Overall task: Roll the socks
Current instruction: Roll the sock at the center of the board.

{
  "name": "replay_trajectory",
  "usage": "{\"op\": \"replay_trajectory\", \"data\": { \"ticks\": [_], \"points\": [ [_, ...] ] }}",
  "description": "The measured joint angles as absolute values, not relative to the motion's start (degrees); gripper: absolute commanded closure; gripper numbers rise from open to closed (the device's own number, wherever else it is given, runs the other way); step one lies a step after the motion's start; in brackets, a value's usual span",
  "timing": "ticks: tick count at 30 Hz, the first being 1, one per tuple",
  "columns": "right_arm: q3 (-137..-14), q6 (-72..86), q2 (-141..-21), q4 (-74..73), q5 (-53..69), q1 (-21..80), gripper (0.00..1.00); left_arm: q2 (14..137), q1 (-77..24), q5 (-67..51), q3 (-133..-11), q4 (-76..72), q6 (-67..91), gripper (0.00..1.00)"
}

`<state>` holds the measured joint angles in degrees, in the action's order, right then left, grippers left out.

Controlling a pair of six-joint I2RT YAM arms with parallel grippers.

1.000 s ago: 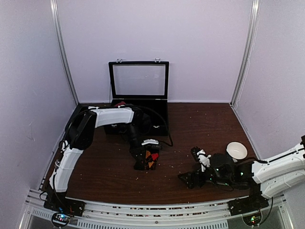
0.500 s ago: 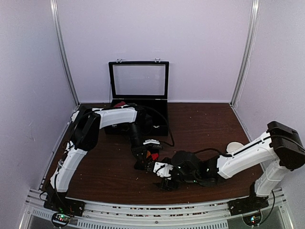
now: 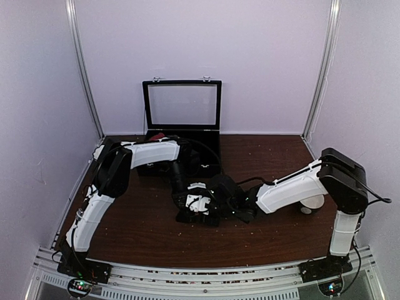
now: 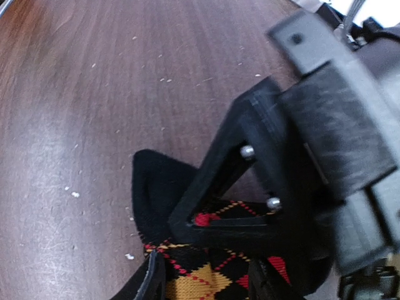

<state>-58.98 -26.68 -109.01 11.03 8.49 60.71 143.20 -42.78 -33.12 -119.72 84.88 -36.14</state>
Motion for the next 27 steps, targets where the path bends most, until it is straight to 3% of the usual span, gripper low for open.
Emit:
{"op": "replay_trajectory", "data": {
  "ticks": [14,18,23,27],
  "points": [
    [-54.5,-27.6,-109.4,12.3,9.8,61.3,0.6,143.8,-42.8,-33.4,-120.5,85.6,-36.5,1.0],
    [-54.5,-28.2,-109.4,12.3,8.8,61.3,0.68,143.9,-42.8,-33.5,-120.8,85.7,-36.6,1.0],
    [-54.5,-28.5,-109.4,12.2,8.1,61.3,0.86,144.1,-42.8,-33.5,-121.1,86.0,-37.0,0.81],
    [-54.8,-26.7,-109.5,11.8,8.2,61.3,0.95,144.1,-42.8,-33.3,-121.3,85.7,-37.1,0.73]
  ]
}}
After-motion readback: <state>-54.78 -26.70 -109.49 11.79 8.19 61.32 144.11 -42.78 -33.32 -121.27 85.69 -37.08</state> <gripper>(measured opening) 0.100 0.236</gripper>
